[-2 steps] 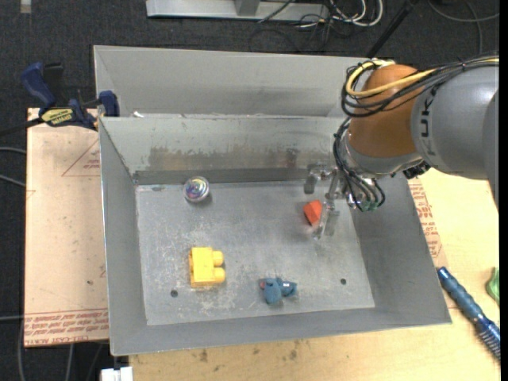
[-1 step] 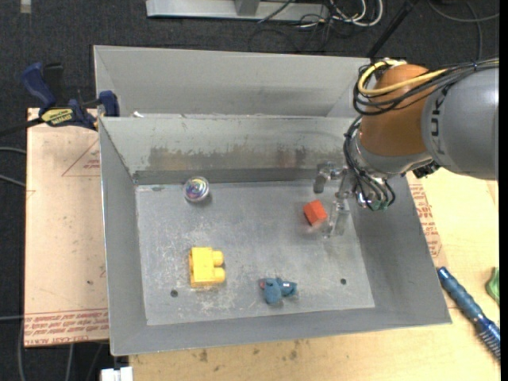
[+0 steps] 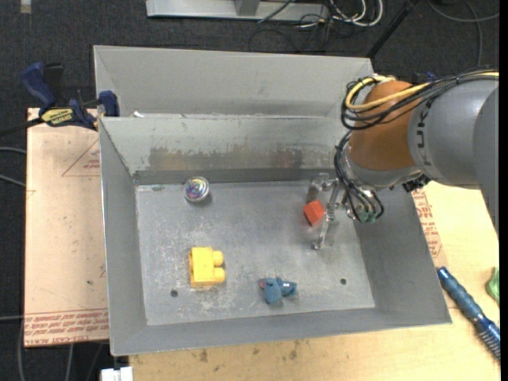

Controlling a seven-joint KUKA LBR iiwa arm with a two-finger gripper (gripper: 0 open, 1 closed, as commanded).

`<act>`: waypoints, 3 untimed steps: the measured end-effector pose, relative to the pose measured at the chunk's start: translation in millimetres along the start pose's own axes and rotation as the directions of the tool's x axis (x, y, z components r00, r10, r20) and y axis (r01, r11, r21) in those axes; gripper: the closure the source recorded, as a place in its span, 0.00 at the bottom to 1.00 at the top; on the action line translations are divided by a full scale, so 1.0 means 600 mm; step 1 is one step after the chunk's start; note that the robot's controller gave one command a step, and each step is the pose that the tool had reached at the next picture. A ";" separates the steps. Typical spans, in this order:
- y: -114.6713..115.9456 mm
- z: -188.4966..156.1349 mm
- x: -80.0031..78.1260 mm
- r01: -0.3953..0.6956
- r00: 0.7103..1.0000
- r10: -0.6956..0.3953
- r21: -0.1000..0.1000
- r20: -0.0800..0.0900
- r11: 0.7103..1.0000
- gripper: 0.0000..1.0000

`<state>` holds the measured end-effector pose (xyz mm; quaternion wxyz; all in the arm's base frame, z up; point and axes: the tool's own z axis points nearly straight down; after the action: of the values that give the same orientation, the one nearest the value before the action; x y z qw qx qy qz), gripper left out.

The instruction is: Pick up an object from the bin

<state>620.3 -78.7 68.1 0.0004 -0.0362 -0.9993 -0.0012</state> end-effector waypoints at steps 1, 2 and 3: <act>0.001 0.000 -0.001 0.001 1.000 -0.001 -0.001 0.002 1.000 0.00; 0.001 -0.002 -0.002 0.001 1.000 -0.001 -0.001 0.002 1.000 1.00; 0.002 -0.042 -0.004 0.002 1.000 -0.002 0.001 0.006 1.000 1.00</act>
Offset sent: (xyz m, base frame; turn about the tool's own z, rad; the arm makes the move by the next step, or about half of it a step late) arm 0.0000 0.0000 0.0000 0.0000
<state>622.8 -78.0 93.4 -0.0026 -0.0351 -0.9994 -0.0006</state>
